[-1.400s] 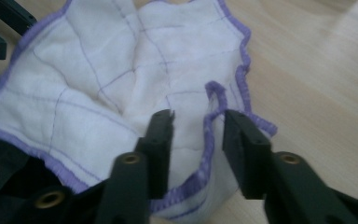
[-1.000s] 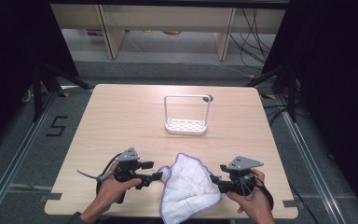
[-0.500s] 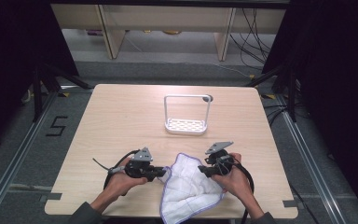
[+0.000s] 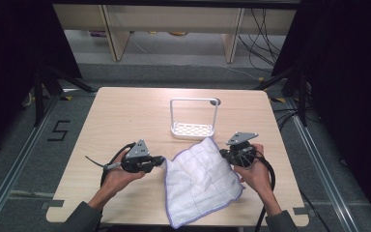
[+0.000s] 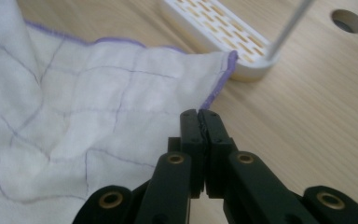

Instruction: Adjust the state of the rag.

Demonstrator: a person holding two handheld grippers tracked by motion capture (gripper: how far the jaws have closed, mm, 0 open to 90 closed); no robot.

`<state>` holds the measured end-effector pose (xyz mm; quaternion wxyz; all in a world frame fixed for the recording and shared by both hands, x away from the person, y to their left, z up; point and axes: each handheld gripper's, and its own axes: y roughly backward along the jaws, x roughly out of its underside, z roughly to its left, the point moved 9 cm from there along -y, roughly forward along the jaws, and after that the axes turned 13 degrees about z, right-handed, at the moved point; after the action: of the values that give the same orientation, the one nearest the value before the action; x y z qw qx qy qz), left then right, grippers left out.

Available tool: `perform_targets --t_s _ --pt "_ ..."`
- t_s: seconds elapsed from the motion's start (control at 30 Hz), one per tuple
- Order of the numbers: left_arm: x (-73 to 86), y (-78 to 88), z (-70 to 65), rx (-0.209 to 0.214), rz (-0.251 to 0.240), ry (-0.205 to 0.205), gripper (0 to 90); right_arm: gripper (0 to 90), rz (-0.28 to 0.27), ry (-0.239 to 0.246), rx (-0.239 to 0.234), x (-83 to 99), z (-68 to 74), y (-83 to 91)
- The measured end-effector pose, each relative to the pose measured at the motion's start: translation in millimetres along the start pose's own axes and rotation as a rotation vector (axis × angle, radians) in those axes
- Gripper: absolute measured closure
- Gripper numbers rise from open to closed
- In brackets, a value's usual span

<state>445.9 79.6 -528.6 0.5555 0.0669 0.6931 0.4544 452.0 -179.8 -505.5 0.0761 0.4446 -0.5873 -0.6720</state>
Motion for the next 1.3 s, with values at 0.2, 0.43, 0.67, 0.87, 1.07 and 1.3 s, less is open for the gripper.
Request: perform_targets --t_s 0.2,0.43,0.67,0.87,1.07,1.3 --pt "15.6 -29.1 21.9 -0.008 0.02 0.044 83.8 89.5 0.107 -0.048 -0.002 22.8 -11.6 -25.5" --pt "23.9 -22.0 34.4 -0.042 0.05 0.088 74.4 87.6 0.15 -0.06 0.001 36.8 -16.0 -30.4" --pt "35.1 7.1 23.0 -0.055 0.055 0.202 55.1 58.4 0.072 -0.107 0.033 49.1 -17.7 -5.9" --pt "39.0 22.9 -43.2 0.08 0.048 0.195 48.3 52.3 0.064 -0.161 -0.006 73.1 -0.1 12.8" --pt "43.8 18.8 -105.6 0.153 0.097 0.134 38.6 51.4 0.08 -0.138 -0.016 103.6 22.7 23.2" --pt "52.3 8.8 -132.5 0.196 0.155 0.055 48.3 54.9 0.081 -0.148 -0.041 120.3 38.1 27.6"
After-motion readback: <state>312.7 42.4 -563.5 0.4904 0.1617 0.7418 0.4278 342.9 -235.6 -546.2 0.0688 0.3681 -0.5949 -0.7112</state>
